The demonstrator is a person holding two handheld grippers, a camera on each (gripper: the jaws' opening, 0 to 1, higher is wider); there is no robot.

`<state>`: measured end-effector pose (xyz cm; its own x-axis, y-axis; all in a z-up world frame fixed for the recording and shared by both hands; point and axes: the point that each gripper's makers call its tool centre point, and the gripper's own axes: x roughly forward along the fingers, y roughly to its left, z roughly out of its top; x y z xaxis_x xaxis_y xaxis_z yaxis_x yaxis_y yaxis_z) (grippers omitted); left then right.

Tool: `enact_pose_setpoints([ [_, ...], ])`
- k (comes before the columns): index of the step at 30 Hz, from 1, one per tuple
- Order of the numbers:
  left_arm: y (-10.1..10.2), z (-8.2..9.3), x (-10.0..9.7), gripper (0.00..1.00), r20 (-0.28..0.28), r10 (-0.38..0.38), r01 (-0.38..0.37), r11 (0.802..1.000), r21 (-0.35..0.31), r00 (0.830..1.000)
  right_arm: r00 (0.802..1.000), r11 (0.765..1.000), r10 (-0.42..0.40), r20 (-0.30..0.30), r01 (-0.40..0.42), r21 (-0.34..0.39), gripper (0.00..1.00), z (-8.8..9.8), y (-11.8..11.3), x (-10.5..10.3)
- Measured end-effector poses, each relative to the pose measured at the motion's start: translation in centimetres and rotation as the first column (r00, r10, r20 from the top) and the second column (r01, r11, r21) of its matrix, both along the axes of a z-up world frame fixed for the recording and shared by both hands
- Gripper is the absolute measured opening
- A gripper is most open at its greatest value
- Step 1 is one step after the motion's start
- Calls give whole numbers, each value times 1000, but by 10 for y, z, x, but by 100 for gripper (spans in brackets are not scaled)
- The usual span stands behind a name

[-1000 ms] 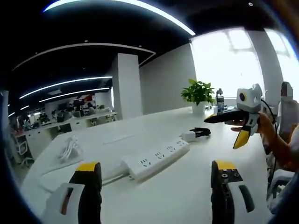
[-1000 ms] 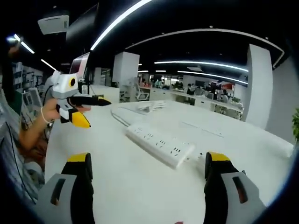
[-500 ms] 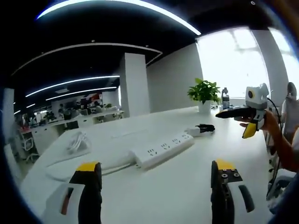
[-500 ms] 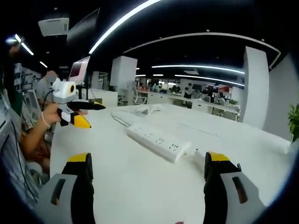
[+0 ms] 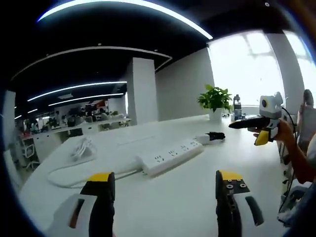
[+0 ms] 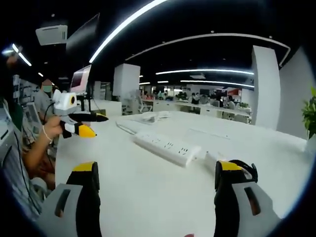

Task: Straighten the power strip on the desk, plug the charger into it

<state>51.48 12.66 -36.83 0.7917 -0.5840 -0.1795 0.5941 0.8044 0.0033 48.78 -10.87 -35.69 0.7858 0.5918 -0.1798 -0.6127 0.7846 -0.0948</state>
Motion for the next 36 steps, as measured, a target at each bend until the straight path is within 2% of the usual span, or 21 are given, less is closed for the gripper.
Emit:
enact_pose_setpoints([
  [4,5,-3,2,95,-2,21,-21,1000,24,1000,1000,1000,-8,-4,8,-3,97,-2,-3,0],
  [8,3,-1,2,99,-3,13,-13,1000,-5,1000,1000,1000,-16,-5,16,0,96,-4,-4,2],
  [16,4,-8,-1,99,-36,21,-19,999,33,999,1000,1000,-13,-3,14,15,96,-5,-5,0],
  [24,5,-12,-3,99,-62,25,-23,999,26,998,1000,1000,-17,-8,17,20,96,-9,-10,-4],
  [36,2,-14,-9,99,-80,17,-13,999,49,997,999,1000,-4,34,3,27,96,1,-26,15],
])
